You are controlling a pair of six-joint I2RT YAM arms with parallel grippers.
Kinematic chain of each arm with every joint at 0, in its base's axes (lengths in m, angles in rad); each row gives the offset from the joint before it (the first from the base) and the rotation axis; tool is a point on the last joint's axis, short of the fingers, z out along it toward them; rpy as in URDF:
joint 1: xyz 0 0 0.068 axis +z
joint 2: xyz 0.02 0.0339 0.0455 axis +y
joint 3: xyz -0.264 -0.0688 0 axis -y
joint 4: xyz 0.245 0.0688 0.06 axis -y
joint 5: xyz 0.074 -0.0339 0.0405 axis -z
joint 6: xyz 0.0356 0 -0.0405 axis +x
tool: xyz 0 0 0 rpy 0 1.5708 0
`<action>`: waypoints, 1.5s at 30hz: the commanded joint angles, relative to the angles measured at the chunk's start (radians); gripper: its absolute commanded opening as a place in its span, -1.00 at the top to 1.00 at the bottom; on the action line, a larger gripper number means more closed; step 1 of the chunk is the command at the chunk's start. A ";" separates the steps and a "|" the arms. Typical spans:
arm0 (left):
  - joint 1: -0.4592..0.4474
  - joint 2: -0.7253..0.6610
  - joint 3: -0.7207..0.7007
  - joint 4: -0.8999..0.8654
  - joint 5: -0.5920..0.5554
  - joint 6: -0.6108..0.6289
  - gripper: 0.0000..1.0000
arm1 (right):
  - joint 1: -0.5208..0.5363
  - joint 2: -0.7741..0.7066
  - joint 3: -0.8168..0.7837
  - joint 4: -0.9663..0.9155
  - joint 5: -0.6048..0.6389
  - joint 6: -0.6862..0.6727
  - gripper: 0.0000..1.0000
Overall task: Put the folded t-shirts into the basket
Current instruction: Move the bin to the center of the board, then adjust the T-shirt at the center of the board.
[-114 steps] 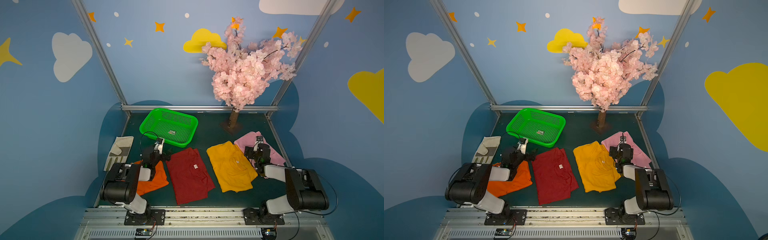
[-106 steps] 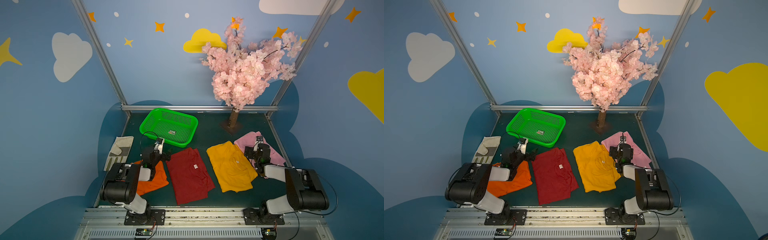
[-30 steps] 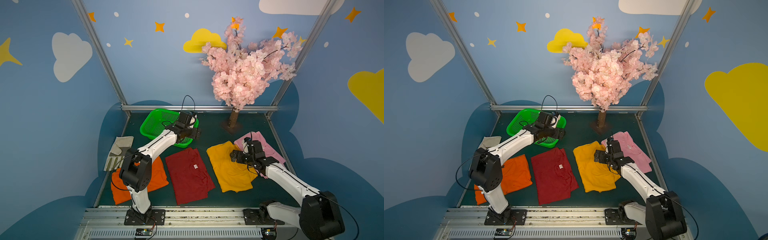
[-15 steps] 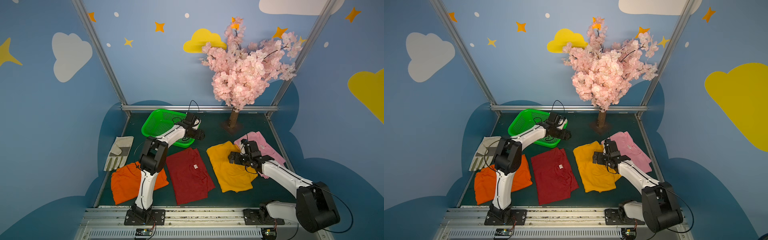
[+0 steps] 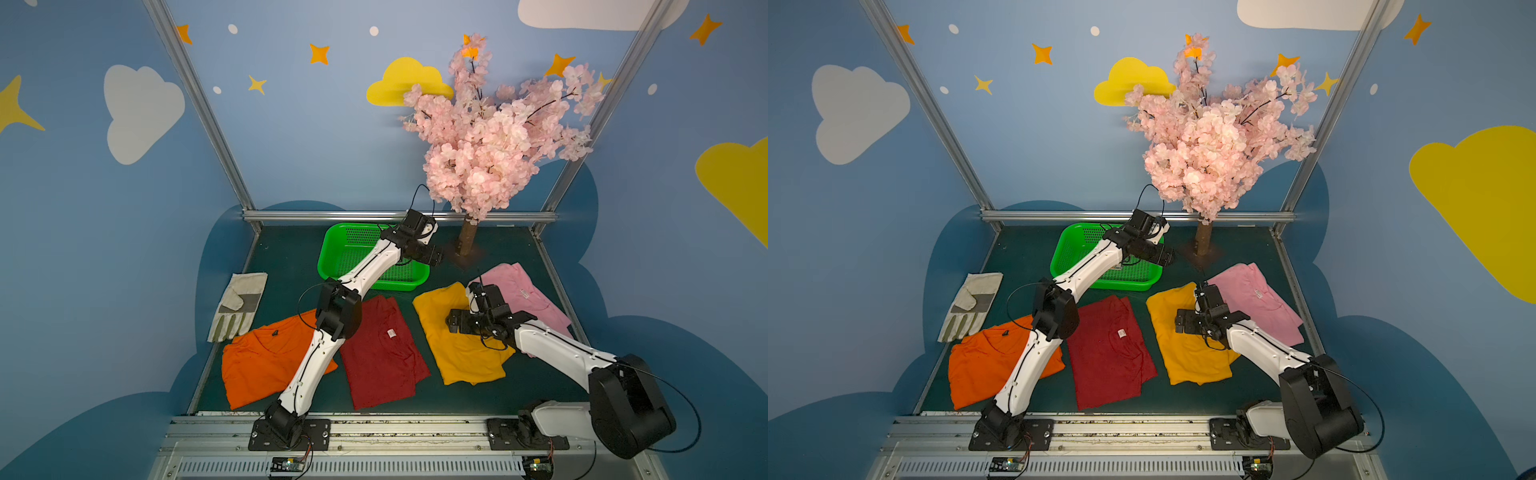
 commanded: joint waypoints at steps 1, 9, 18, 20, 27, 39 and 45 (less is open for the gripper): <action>0.009 -0.134 -0.070 -0.102 -0.020 0.070 -0.84 | 0.108 -0.022 0.035 -0.038 0.007 0.044 -0.88; 0.013 -0.716 -0.870 0.205 -0.082 0.080 -0.89 | 0.500 0.028 0.074 -0.165 0.088 0.163 -0.53; 0.036 -1.067 -1.375 0.285 -0.138 -0.058 -0.89 | 0.661 0.196 0.124 -0.195 0.205 0.240 -0.41; 0.059 -1.105 -1.439 0.294 -0.135 -0.081 -0.89 | 0.680 0.230 0.137 -0.210 0.229 0.248 -0.35; 0.072 -1.108 -1.622 0.334 -0.070 -0.165 -0.83 | 0.662 0.273 0.141 -0.270 0.298 0.260 0.26; -0.026 -1.098 -1.853 0.440 -0.020 -0.260 -0.81 | 0.404 0.172 0.102 -0.214 0.177 0.102 0.71; -0.084 -1.190 -1.938 0.481 0.012 -0.327 -0.79 | 0.269 0.156 0.131 -0.150 0.033 0.010 0.93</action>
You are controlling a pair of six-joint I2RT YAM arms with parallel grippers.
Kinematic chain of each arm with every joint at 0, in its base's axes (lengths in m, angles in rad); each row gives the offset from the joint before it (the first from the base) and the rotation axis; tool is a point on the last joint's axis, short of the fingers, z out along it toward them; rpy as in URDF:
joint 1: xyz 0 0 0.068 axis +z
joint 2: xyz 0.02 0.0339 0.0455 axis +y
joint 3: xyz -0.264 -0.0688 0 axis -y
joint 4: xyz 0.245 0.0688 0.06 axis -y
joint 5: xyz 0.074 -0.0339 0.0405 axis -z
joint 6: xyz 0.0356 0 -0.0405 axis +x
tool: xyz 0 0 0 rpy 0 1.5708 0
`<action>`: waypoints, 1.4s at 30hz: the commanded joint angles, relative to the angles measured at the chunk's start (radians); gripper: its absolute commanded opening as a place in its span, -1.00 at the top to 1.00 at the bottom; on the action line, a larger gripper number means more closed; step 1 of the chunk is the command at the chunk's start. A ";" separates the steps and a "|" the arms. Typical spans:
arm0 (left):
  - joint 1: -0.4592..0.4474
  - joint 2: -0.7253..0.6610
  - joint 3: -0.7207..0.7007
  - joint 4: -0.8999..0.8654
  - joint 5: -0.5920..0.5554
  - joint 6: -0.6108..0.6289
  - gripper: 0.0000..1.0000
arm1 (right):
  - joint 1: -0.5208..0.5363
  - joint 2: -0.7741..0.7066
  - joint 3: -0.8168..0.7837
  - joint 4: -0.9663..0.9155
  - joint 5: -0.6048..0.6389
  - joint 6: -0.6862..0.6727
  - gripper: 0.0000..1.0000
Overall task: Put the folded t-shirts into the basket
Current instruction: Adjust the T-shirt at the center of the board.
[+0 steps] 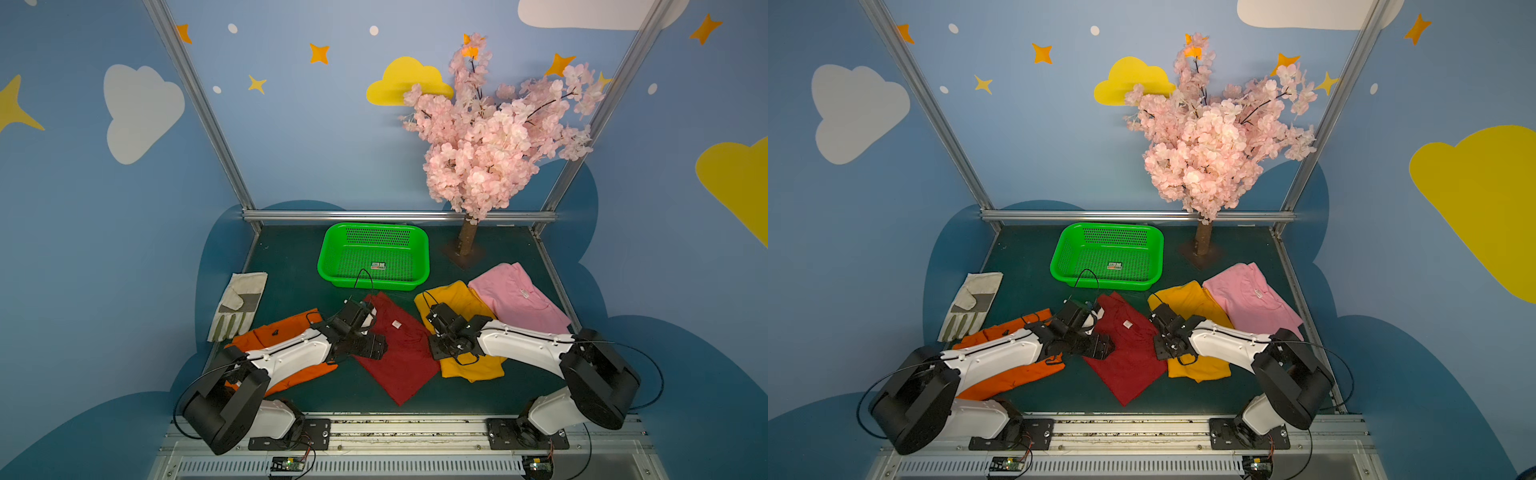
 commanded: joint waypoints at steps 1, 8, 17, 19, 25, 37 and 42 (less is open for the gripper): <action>-0.025 -0.028 -0.052 -0.036 0.073 -0.066 -0.78 | -0.055 -0.029 0.029 0.022 -0.099 -0.088 0.96; -0.027 -0.109 -0.085 -0.056 0.079 -0.070 -0.77 | -0.101 -0.012 0.156 -0.046 -0.328 -0.229 1.00; -0.027 -0.153 -0.117 -0.040 0.039 -0.070 -0.77 | -0.103 -0.008 0.260 -0.067 -0.493 -0.231 1.00; -0.036 -0.147 -0.115 -0.024 0.059 -0.067 -0.76 | -0.130 -0.019 0.282 -0.160 -0.460 -0.263 1.00; -0.126 -0.100 -0.099 0.062 0.130 -0.078 -0.74 | -0.281 0.030 0.301 -0.341 -0.408 -0.360 1.00; -0.244 -0.013 0.049 0.037 0.043 -0.071 -0.77 | -0.376 0.216 0.386 -0.301 -0.431 -0.401 0.76; -0.125 -0.084 0.075 -0.016 -0.065 -0.033 -0.77 | -0.383 0.227 0.370 -0.290 -0.427 -0.417 0.44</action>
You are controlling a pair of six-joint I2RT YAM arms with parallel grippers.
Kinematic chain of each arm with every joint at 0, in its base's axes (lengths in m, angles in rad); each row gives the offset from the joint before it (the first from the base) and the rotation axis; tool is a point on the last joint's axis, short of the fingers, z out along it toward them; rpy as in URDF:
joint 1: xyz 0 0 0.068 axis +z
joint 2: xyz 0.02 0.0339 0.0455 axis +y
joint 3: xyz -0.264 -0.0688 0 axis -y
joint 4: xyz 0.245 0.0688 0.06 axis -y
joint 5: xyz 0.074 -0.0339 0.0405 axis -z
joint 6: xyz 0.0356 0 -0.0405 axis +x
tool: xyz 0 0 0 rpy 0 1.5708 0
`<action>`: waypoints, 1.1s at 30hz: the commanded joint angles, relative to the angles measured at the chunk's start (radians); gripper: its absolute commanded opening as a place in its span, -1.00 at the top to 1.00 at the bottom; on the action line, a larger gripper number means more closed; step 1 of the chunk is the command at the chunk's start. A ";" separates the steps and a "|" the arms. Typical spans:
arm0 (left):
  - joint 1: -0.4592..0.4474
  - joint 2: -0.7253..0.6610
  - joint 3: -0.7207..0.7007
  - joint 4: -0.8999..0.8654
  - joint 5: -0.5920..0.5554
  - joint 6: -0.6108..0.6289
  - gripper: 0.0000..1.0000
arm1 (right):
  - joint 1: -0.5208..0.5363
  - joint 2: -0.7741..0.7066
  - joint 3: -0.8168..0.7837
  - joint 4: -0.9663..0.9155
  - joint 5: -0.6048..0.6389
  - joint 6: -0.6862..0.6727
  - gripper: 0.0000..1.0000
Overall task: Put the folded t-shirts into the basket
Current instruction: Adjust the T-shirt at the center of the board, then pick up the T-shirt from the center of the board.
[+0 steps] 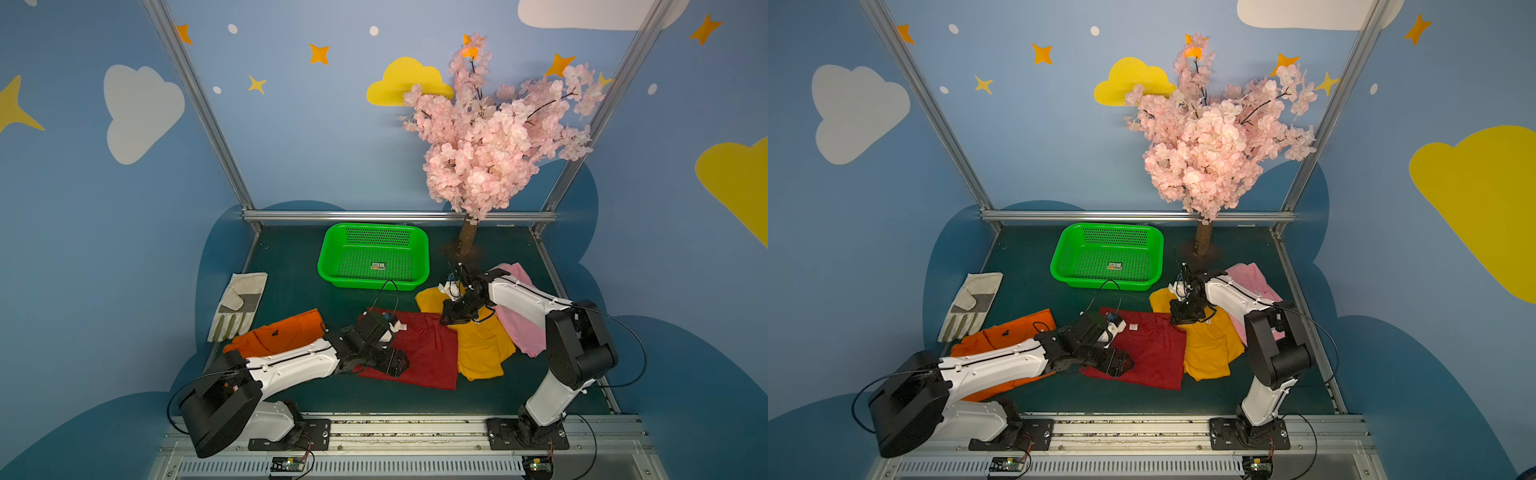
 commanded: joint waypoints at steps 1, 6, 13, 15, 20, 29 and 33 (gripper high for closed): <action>0.069 -0.056 0.023 -0.043 -0.122 0.039 -0.77 | -0.004 0.000 0.003 0.019 -0.013 -0.024 0.38; 0.191 -0.078 0.027 -0.033 -0.225 0.081 -0.77 | -0.005 -0.011 -0.012 0.042 -0.066 -0.026 0.19; 0.292 -0.014 0.029 0.058 -0.246 0.136 -0.77 | -0.004 -0.027 -0.040 0.062 -0.122 -0.027 0.13; 0.295 0.018 0.040 0.078 -0.256 0.175 -0.77 | -0.005 -0.037 -0.048 0.062 -0.115 -0.025 0.13; 0.297 0.110 0.079 0.101 -0.257 0.255 -0.76 | -0.008 -0.068 -0.061 0.061 -0.093 -0.014 -0.01; 0.338 0.296 0.206 0.047 -0.180 0.315 -0.73 | -0.056 -0.094 -0.074 0.050 -0.104 -0.013 -0.14; 0.337 0.325 0.224 0.045 -0.155 0.315 -0.73 | -0.058 -0.103 -0.085 0.063 -0.141 -0.011 -0.20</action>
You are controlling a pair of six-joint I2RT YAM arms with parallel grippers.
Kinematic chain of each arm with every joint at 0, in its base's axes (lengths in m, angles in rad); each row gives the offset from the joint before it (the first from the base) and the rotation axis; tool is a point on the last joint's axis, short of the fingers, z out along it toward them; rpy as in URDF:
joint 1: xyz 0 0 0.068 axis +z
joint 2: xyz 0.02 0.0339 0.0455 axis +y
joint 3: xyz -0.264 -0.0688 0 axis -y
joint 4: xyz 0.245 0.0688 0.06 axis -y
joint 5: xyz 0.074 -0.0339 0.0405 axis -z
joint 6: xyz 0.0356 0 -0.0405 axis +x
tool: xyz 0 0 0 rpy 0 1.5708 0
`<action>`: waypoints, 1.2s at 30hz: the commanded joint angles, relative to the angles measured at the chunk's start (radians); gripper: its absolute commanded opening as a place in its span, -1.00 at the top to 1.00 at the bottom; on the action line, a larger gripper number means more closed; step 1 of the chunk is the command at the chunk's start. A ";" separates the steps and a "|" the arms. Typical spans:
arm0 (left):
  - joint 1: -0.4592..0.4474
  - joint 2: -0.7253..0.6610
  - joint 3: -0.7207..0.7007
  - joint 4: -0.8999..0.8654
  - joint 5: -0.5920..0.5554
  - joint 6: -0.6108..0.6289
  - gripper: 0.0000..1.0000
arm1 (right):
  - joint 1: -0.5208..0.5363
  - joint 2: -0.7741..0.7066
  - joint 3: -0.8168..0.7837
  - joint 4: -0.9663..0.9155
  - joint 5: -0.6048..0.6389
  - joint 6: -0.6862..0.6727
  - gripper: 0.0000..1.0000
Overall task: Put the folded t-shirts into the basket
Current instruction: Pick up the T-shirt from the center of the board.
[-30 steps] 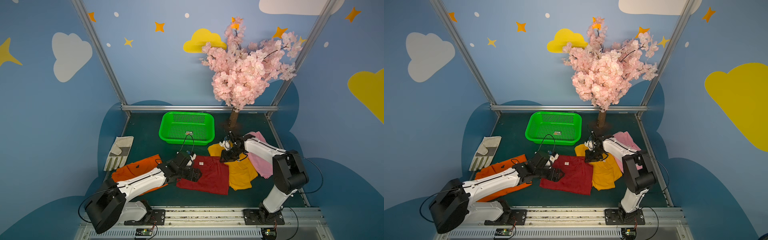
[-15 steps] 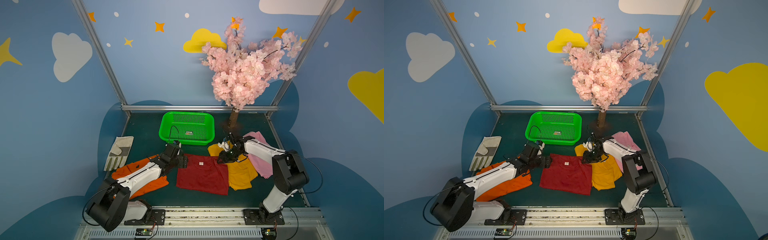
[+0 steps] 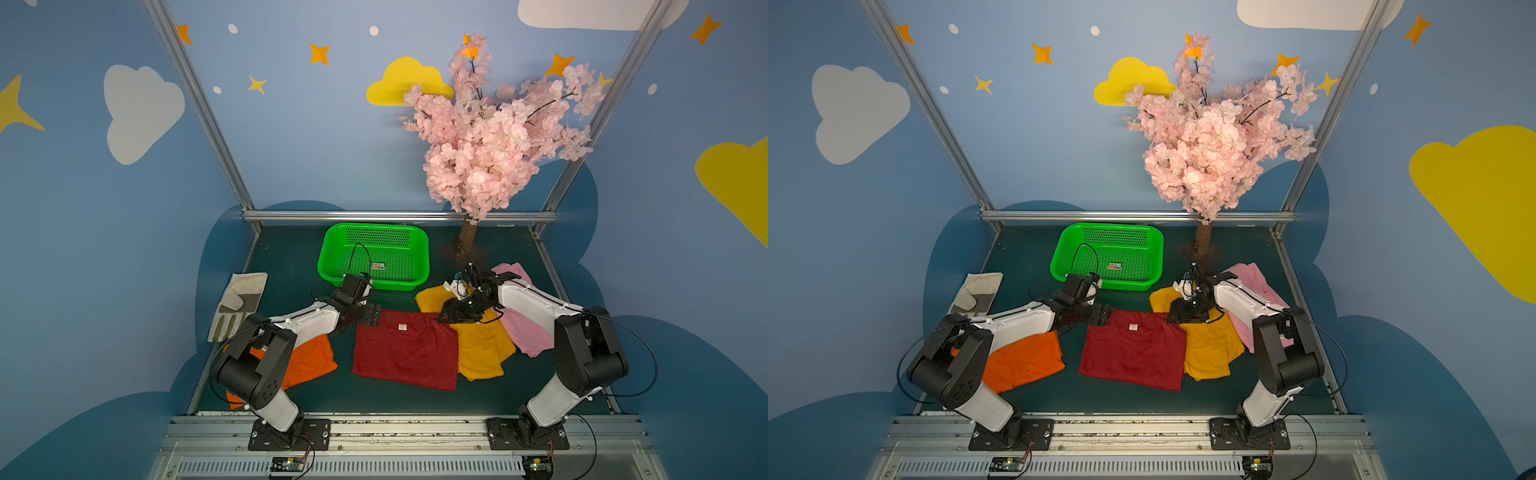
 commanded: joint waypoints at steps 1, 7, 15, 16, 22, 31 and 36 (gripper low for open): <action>0.001 0.009 0.016 -0.020 0.042 0.021 -0.72 | 0.001 -0.038 -0.020 0.007 -0.041 -0.003 -0.21; 0.001 0.013 0.000 -0.009 0.028 0.024 -0.72 | 0.018 -0.022 -0.047 0.038 -0.065 0.002 -0.26; 0.001 0.064 0.017 -0.016 0.013 0.031 -0.72 | 0.051 -0.033 -0.055 0.068 -0.065 0.015 -0.14; 0.002 0.071 0.021 -0.019 0.010 0.032 -0.72 | 0.055 -0.033 -0.052 0.066 -0.057 0.014 -0.06; 0.002 0.106 0.042 -0.021 0.008 0.031 -0.71 | 0.062 -0.023 -0.045 0.054 -0.032 0.008 0.45; -0.012 0.147 0.036 -0.023 0.059 0.012 -0.38 | 0.071 -0.021 -0.041 0.052 -0.014 0.013 0.68; -0.035 0.112 -0.027 0.013 0.067 -0.005 -0.15 | 0.073 -0.029 -0.047 0.071 -0.004 0.025 0.78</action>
